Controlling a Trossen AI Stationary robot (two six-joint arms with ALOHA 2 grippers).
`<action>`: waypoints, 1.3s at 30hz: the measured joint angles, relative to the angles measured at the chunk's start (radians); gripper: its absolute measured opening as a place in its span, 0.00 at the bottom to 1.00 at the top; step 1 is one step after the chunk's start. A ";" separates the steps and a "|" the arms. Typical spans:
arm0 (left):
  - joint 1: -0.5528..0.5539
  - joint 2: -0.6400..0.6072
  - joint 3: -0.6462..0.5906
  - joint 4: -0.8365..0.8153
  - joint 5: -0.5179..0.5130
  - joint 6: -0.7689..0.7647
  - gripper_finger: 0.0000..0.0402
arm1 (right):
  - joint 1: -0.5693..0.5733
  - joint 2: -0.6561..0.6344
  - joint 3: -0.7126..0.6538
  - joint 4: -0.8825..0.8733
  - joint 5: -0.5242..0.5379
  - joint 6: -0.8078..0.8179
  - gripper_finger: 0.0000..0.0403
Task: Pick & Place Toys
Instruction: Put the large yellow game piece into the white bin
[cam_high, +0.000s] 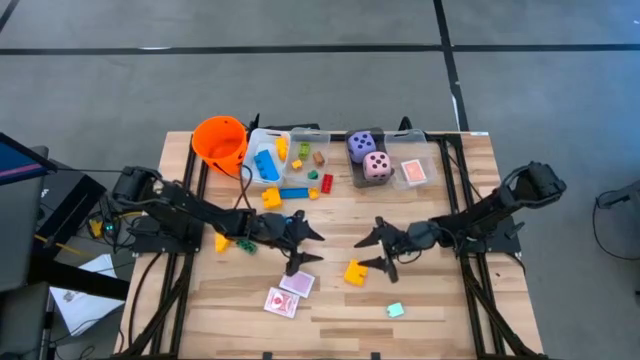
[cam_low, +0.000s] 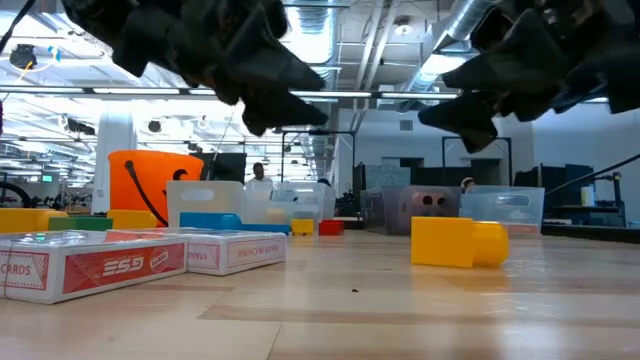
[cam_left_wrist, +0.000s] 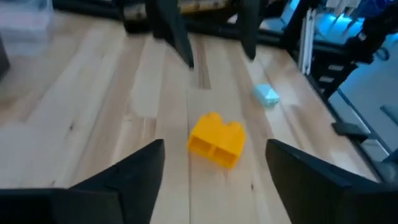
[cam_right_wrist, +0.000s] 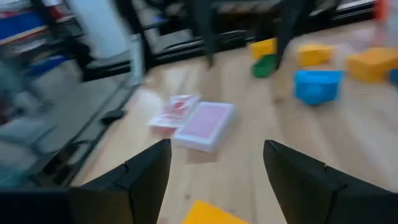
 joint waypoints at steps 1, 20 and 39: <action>-0.005 0.020 0.010 -0.004 -0.001 0.000 0.70 | 0.018 0.000 0.000 0.000 0.052 0.002 0.62; -0.148 0.385 0.469 -0.252 -0.284 0.112 0.74 | 0.266 0.000 0.000 -0.073 0.827 0.151 0.62; -0.149 0.380 0.521 -0.386 -0.339 -0.006 0.74 | 0.284 0.000 0.000 -0.219 0.144 -0.030 0.62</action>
